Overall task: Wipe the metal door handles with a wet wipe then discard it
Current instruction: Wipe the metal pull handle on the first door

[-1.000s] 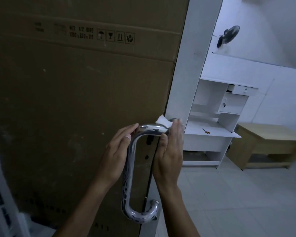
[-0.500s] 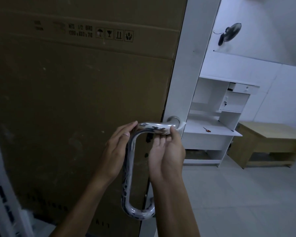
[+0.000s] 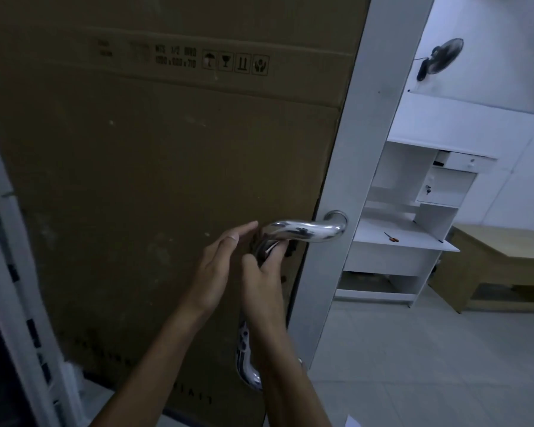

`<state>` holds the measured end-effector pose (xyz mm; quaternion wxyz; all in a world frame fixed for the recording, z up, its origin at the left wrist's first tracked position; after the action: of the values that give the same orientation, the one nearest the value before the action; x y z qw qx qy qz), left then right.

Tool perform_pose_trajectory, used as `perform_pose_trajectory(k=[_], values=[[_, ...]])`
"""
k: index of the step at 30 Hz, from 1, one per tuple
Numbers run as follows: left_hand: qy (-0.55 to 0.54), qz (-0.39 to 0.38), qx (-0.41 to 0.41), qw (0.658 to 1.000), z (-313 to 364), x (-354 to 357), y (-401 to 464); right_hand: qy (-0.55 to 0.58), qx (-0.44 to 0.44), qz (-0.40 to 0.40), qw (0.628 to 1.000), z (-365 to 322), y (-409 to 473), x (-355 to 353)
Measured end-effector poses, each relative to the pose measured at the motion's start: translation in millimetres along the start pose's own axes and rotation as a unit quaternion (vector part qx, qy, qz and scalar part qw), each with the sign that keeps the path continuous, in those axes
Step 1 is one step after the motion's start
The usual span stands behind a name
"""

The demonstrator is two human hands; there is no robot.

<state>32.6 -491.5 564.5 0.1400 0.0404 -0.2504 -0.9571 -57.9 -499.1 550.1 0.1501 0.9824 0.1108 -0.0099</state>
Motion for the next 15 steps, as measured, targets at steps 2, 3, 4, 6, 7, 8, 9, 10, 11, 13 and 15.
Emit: perform_pose_trajectory(k=[2,3,4,6,7,8,9,10,11,13,15], values=[[-0.005,0.007,-0.017,1.000,-7.0,-2.6,-0.5,-0.092,-0.056,0.027,0.994,4.0,-2.6,6.3],[-0.010,0.009,-0.025,1.000,-10.6,-3.5,-1.3,-0.143,-0.074,0.041,0.986,7.4,-4.4,7.9],[-0.016,0.010,-0.032,0.999,-13.5,-3.3,-2.1,-0.192,-0.088,0.052,0.976,10.6,-6.2,8.2],[-0.025,0.006,-0.040,0.999,-17.6,-1.7,-3.0,-0.260,-0.111,0.060,0.957,19.1,-7.4,6.8],[-0.028,0.005,-0.041,0.999,-18.2,-1.4,-3.2,-0.276,-0.116,0.059,0.952,23.8,-7.9,5.5],[-0.030,0.004,-0.040,0.999,-18.3,-1.1,-3.4,-0.285,-0.114,0.055,0.950,29.5,-9.8,4.1],[-0.031,0.003,-0.038,0.999,-18.3,-1.4,-3.4,-0.293,-0.108,0.047,0.949,36.3,-12.1,2.7],[-0.027,-0.001,-0.038,0.999,-18.6,-1.8,-3.5,-0.306,-0.098,0.037,0.946,44.0,-15.0,1.9],[-0.019,-0.005,-0.039,0.999,-18.7,-2.0,-3.5,-0.321,-0.086,0.028,0.943,50.3,-17.9,0.8],[-0.005,-0.009,-0.042,0.999,-19.7,-3.4,-3.3,-0.325,-0.071,0.008,0.943,55.7,-19.9,-0.9],[-0.009,-0.010,-0.045,0.999,-20.9,-4.5,-2.5,-0.263,-0.094,-0.001,0.960,41.1,-15.2,-1.7]])
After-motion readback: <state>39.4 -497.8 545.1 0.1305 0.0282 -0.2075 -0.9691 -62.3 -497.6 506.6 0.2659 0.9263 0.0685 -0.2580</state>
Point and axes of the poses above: each hand's wrist, its own y-axis towards the middle knuckle, its own x-axis out of the palm, z = x × y, the point moved 7 cm from there along y, towards the middle knuckle, and after that the axes turned 2 degrees about -y, right-handed, at the moved point
